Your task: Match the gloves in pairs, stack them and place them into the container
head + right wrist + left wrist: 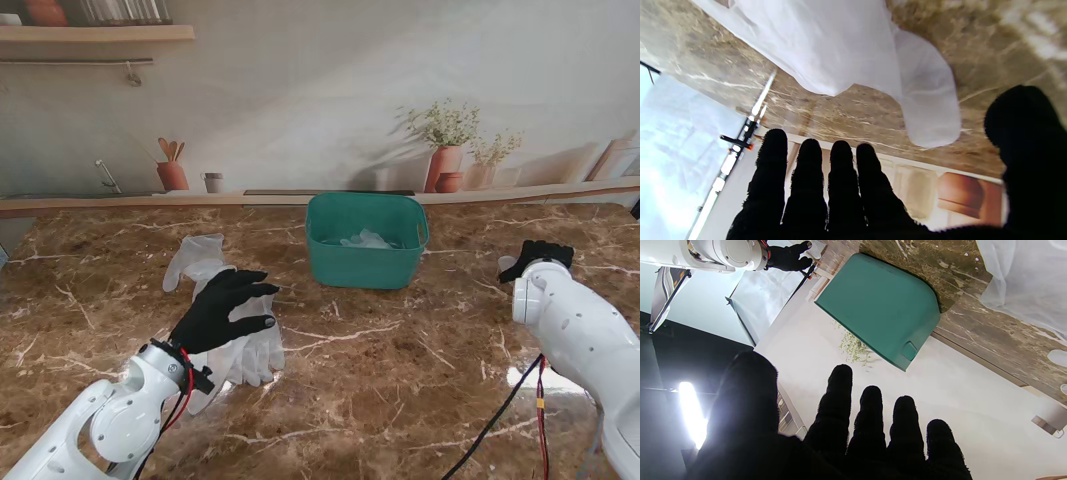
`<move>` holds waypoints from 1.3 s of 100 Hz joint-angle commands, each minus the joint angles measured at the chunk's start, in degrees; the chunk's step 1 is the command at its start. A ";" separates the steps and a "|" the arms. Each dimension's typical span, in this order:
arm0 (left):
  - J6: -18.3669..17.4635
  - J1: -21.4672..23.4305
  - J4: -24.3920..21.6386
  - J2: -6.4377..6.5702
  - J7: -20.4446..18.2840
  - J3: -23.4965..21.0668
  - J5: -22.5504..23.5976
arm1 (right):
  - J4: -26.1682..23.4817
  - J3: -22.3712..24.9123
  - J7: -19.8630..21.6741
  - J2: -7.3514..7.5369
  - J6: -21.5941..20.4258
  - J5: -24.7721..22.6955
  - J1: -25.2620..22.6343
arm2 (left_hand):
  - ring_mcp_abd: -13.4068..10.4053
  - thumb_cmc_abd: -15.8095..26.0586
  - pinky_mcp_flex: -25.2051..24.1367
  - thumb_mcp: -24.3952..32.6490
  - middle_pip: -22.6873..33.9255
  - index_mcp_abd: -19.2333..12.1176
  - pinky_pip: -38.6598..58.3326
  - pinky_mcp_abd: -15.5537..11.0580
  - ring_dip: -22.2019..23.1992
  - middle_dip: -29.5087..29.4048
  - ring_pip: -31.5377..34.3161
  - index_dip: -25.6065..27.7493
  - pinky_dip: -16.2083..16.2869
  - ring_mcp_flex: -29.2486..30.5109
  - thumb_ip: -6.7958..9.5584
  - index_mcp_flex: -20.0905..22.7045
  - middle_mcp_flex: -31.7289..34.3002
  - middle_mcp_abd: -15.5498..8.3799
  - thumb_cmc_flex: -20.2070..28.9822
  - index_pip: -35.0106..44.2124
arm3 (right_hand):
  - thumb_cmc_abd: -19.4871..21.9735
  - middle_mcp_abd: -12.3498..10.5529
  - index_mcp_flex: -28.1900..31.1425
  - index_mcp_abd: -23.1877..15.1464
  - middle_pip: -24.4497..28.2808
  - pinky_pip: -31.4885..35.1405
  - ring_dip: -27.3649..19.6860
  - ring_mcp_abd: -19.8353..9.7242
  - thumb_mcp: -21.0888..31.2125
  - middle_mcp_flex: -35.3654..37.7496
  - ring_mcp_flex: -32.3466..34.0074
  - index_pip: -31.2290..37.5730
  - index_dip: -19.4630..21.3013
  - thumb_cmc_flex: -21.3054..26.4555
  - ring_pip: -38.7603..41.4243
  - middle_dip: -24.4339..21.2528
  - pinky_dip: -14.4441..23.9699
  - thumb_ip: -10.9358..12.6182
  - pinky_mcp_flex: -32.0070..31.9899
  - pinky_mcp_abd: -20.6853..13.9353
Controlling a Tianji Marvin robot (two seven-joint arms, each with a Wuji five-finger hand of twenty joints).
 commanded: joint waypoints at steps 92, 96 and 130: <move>0.10 -0.11 0.44 -0.27 0.41 0.26 -1.20 | -28.99 34.20 -12.54 0.08 -13.76 -19.45 -25.03 | -2.79 2.71 -1.00 -2.54 -1.57 -1.98 -2.86 -2.23 -0.80 -0.71 -1.76 0.95 1.34 -2.64 1.50 0.57 -1.03 -1.34 0.29 0.34 | -5.33 -10.13 35.98 -31.11 11.15 5.42 7.86 -6.58 22.90 25.43 7.98 37.40 16.28 11.44 14.40 14.96 5.87 -1.09 3.32 -2.39; -0.01 -0.16 0.46 -0.27 0.40 0.28 -1.24 | -32.15 36.40 -12.80 -0.30 -14.54 -19.27 -27.28 | -2.68 2.72 -1.00 -2.53 -1.58 -1.92 -2.88 -2.23 -0.81 -0.71 -1.76 0.95 1.36 -2.63 1.50 0.57 -1.01 -1.23 0.33 0.32 | -5.26 -10.03 36.00 -30.89 11.08 5.53 7.93 -6.49 22.75 25.66 8.35 37.26 16.38 11.54 14.47 15.01 5.95 -1.20 3.40 -2.27; -0.71 -1.25 0.51 -0.41 0.67 1.58 -1.91 | -53.08 45.02 -15.53 -3.38 -19.74 -13.79 -41.00 | -2.46 2.22 -0.91 -2.41 -1.49 -1.72 -2.78 -2.11 -0.78 -0.67 -1.66 0.96 1.61 -2.46 1.53 0.68 -0.76 -1.03 0.99 0.29 | -5.12 -9.38 36.28 -30.00 9.96 10.08 10.64 -4.54 21.47 31.86 20.99 36.57 16.31 12.48 17.08 15.40 7.83 -1.35 9.06 0.30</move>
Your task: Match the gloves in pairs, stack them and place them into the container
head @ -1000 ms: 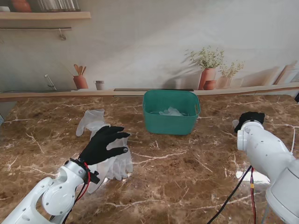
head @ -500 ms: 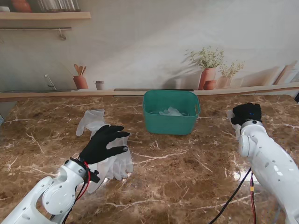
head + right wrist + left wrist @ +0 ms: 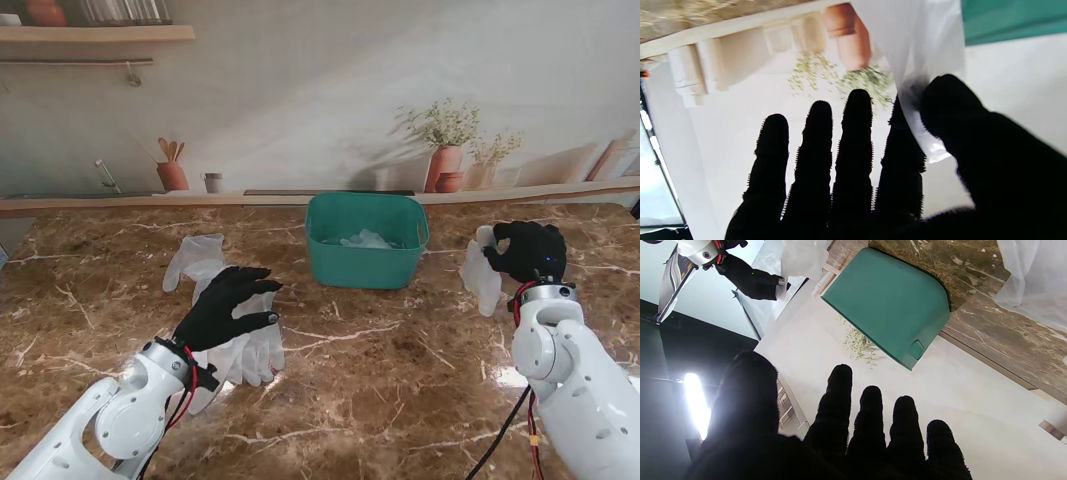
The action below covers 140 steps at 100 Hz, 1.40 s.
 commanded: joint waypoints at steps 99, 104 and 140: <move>-6.11 -0.04 -3.29 0.22 2.27 5.12 6.32 | -35.80 -7.64 9.62 -3.76 -18.65 30.76 -20.78 | -2.09 -24.59 -1.92 36.86 -0.74 -7.66 -0.44 -1.61 -0.04 -0.19 -1.23 -2.55 2.90 -5.55 -3.04 -8.88 -4.76 -2.42 -7.28 -4.89 | -2.30 0.58 2.64 4.09 -0.59 5.66 3.32 0.90 2.74 7.92 7.75 4.84 -7.23 2.05 -0.29 6.49 0.27 2.09 3.78 2.23; -6.10 0.10 -2.80 -0.08 3.97 5.77 6.56 | -35.91 -8.66 9.99 -3.72 -18.84 31.42 -20.69 | -2.05 -25.73 -1.79 39.07 -0.77 -8.37 -0.89 -1.48 0.16 -0.25 -1.02 -2.86 3.85 -5.56 -3.50 -9.46 -4.89 -2.48 -7.43 -5.31 | -2.36 0.51 2.70 4.22 -0.59 5.74 3.30 0.94 2.79 7.96 7.78 4.92 -7.38 2.04 -0.30 6.52 0.25 2.08 3.86 2.31; -4.37 -2.11 1.06 -1.00 8.47 9.88 7.15 | -36.08 -15.27 9.39 -4.26 -19.50 35.57 -17.98 | -1.97 -26.18 -1.73 39.97 -0.71 -9.22 -1.60 -0.87 0.49 -0.18 -1.02 -3.04 4.98 -6.47 -3.90 -10.15 -6.17 -2.24 -7.49 -5.44 | -2.42 0.84 2.61 4.81 -0.45 6.60 3.36 1.11 2.85 8.69 8.72 5.56 -8.21 2.21 0.10 6.69 0.03 1.91 4.67 2.68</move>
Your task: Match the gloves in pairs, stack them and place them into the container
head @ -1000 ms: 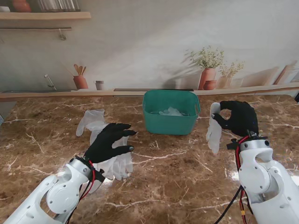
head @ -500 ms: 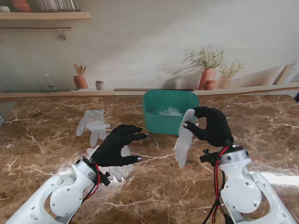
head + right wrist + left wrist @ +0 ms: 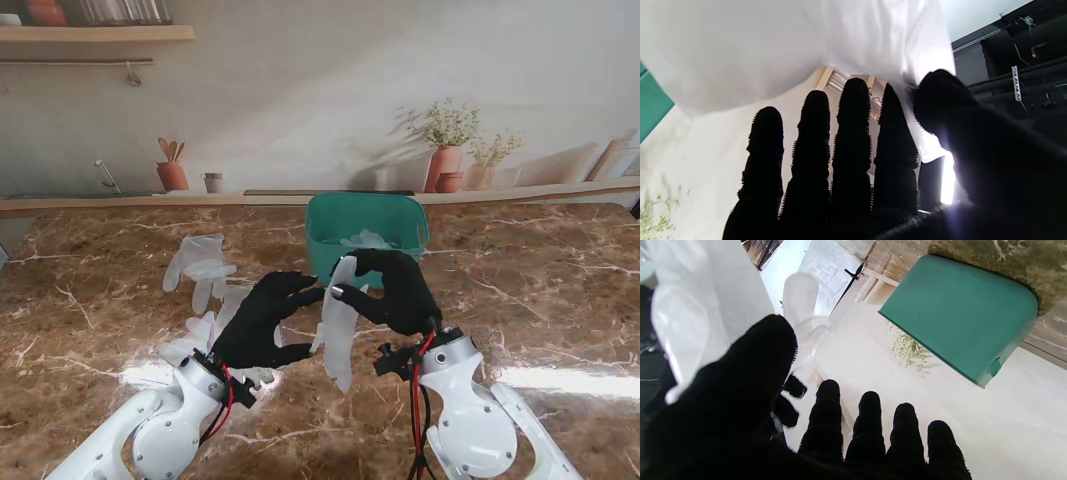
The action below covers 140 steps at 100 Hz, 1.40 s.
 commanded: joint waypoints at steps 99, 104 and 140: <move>-1.33 1.26 0.27 -1.70 4.22 -0.77 -2.58 | 3.18 1.56 -1.16 -0.75 2.68 -3.85 -1.53 | -1.75 24.93 -1.12 -38.80 4.43 -9.47 13.18 2.07 4.36 3.15 4.58 25.04 13.40 9.85 0.31 19.60 18.94 -1.61 28.42 38.36 | 0.09 0.11 0.61 -1.05 0.00 2.01 1.29 0.08 1.49 0.75 1.35 1.38 -1.51 0.89 0.46 1.22 -0.76 1.92 -0.70 -0.11; -1.17 1.48 -0.12 -1.57 3.52 -1.13 -2.80 | 3.76 1.95 -1.51 -0.68 3.44 -5.16 -2.24 | -0.25 26.37 -1.18 -42.26 5.88 -8.66 16.80 3.32 6.01 5.61 6.46 29.15 14.50 13.45 0.75 18.87 24.03 -1.26 30.23 39.01 | 0.13 0.34 0.48 -1.08 -0.14 1.92 1.24 0.15 1.32 0.63 1.18 1.28 -1.50 0.96 0.37 1.04 -0.82 2.00 -0.81 -0.05; 0.56 1.70 -3.93 0.45 -8.80 -2.31 -7.99 | 6.18 3.51 -2.60 -0.59 9.71 -7.76 -6.60 | 8.70 26.51 0.56 -42.93 15.20 -3.92 35.87 9.81 22.86 22.30 21.04 41.91 16.65 28.55 0.35 18.17 39.44 1.00 31.63 42.09 | 4.05 2.09 -7.48 7.59 -2.47 -0.14 -0.66 1.50 -3.59 -4.54 -1.89 -17.84 -6.80 -2.58 -2.73 -5.63 -2.17 5.32 -3.17 -0.03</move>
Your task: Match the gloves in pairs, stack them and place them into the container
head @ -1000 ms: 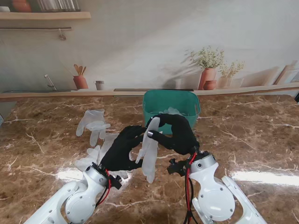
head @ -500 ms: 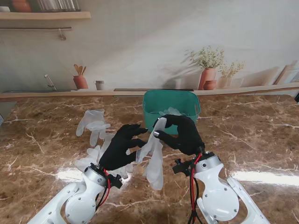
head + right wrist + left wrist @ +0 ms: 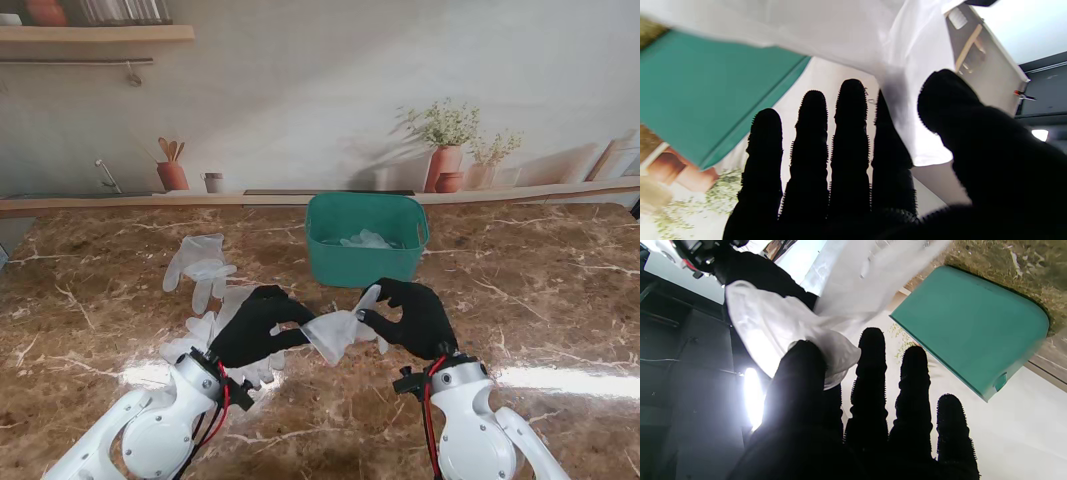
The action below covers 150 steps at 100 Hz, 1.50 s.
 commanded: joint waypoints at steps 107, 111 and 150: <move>6.13 -1.06 -3.71 2.36 -11.41 -0.35 -3.69 | 10.18 -7.12 -14.42 -0.31 -11.80 -14.30 0.78 | 4.09 3.09 3.13 -2.14 8.95 1.98 8.45 4.71 6.53 8.91 8.46 2.30 1.41 8.35 1.29 -1.36 5.46 1.02 4.08 9.78 | 2.73 -3.38 2.51 -10.35 1.23 -12.71 -3.34 -3.33 -2.07 -7.66 -10.93 6.08 -3.65 1.84 -4.64 -3.22 3.70 -1.92 -8.89 -2.86; 6.03 -0.96 -3.72 2.45 -11.76 -0.56 -3.72 | 9.59 -6.68 -13.95 -0.24 -11.81 -14.21 0.41 | 4.07 2.74 3.03 -1.75 9.33 1.91 8.08 4.71 6.83 9.49 8.61 1.18 1.17 8.16 1.68 -1.50 5.13 0.98 3.66 9.18 | 3.06 -3.60 2.77 -10.01 2.27 -11.91 -2.63 -3.41 -1.44 -5.77 -9.90 6.97 -2.29 2.15 -3.48 -2.28 3.98 -1.82 -8.38 -2.78; 1.06 1.40 -5.99 2.62 -8.67 -3.70 3.76 | 0.66 -2.31 -6.43 0.95 -12.58 -13.09 -6.53 | 1.35 -17.94 3.50 35.46 2.50 -0.42 6.90 4.74 5.62 15.42 5.88 -24.00 0.02 9.32 -2.63 4.59 8.31 -1.00 -13.68 6.41 | -1.20 0.30 6.33 -3.99 10.47 16.12 10.29 0.61 5.56 14.05 12.21 8.52 6.73 2.62 20.53 13.71 10.70 1.18 6.93 3.26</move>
